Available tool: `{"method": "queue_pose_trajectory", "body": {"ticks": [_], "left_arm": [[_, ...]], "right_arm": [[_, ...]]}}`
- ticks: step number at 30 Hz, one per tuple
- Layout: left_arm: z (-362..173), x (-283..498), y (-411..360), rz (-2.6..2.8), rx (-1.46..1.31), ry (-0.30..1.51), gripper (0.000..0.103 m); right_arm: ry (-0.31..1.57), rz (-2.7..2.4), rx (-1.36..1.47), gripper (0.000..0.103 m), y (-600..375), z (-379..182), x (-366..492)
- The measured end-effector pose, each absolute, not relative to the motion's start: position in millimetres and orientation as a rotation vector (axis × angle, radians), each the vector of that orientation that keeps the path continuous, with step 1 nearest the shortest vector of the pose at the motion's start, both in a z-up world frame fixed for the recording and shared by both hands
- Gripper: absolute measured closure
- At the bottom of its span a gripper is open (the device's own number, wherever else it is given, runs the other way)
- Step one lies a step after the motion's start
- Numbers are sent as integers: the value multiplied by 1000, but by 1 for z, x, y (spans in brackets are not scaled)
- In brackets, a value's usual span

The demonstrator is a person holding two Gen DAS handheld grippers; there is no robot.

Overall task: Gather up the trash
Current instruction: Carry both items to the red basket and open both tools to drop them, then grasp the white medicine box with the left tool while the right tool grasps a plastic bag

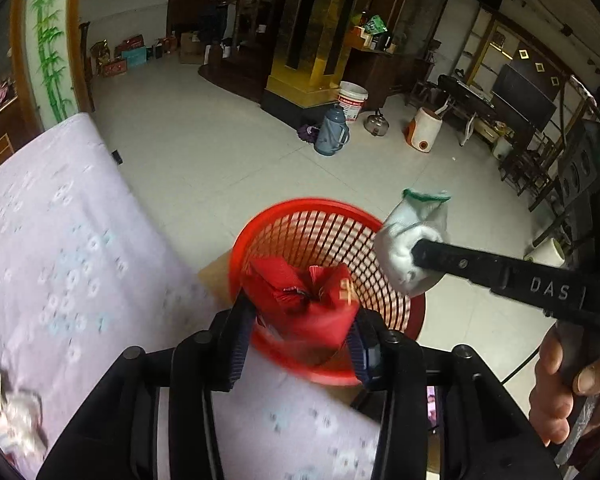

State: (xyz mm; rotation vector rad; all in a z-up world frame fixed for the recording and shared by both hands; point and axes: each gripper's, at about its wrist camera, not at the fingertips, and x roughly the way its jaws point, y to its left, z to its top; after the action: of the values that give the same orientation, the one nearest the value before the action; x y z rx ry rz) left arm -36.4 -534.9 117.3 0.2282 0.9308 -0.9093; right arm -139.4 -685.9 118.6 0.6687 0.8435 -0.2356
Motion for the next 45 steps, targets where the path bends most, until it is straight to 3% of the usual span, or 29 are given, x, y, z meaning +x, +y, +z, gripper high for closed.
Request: {"method": "queue_pose_trajectory", "body": {"ticks": [2,4,11,18,35,45], "left_arm": [[116,-33,-547,-915,236,940,37],[115,-32,-553,-902,232,939,32],[113,-33,-539,-841,186,962,32],[120,-47,-474,-715,129,959,32],[135,-70,-239,-465,17,905,32],[100,-46,-99,-226,23,930,32]], "right_arm": [[846,-233,679,77,-693,118,-134],[844,-233,684,73,-697,119,-133],[834,-233,688,68,-705,121,-144],[866,-121,681,65,-669,120,-147],[1006,127,574,60,-459,102,-111],[1028,138,520,55,-377,105,-96]]}}
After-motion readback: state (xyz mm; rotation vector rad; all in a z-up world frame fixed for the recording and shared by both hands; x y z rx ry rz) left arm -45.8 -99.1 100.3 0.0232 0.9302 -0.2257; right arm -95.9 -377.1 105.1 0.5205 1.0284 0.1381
